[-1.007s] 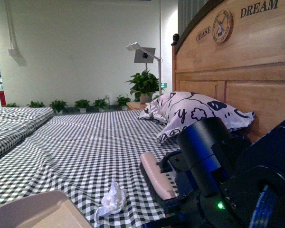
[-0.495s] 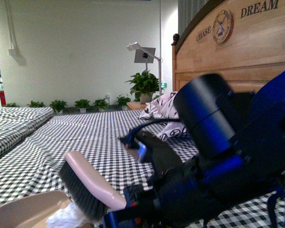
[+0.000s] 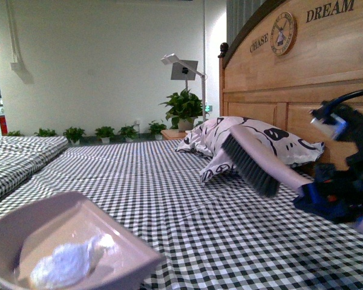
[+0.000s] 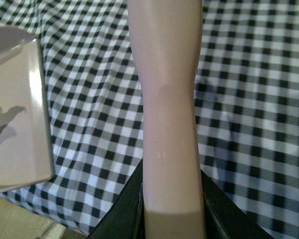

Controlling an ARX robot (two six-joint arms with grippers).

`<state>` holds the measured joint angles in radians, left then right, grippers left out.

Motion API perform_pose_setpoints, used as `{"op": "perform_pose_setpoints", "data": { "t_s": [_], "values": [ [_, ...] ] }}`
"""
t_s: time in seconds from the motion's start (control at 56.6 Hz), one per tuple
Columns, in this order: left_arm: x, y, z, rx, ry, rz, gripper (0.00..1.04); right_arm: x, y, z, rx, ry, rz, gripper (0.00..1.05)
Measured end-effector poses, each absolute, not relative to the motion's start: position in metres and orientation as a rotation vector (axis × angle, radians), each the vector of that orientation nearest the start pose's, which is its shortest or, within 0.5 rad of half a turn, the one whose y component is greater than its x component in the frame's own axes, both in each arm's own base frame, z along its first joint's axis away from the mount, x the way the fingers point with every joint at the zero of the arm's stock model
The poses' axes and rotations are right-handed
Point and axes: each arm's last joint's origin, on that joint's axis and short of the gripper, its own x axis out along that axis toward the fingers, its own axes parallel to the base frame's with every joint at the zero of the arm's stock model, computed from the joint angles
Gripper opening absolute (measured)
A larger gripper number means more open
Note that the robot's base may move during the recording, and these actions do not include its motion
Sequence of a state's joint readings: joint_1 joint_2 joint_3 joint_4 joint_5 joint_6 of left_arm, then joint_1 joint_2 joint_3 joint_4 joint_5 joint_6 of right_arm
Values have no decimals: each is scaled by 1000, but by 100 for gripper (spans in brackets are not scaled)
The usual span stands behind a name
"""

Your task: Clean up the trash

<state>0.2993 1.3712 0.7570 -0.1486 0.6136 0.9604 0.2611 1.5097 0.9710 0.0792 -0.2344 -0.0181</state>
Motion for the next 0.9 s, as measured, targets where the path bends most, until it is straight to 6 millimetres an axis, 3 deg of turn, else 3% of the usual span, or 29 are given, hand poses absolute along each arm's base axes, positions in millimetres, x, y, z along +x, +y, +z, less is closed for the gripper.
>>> {"op": "perform_pose_setpoints", "data": {
  "t_s": [0.495,0.901],
  "values": [
    [234,53,248,408,227,-273,26,249,16,303,88,228,311,20],
    [186,35,291,346,50,-195,26,188,-1,344,204,66,341,20]
  ]
}}
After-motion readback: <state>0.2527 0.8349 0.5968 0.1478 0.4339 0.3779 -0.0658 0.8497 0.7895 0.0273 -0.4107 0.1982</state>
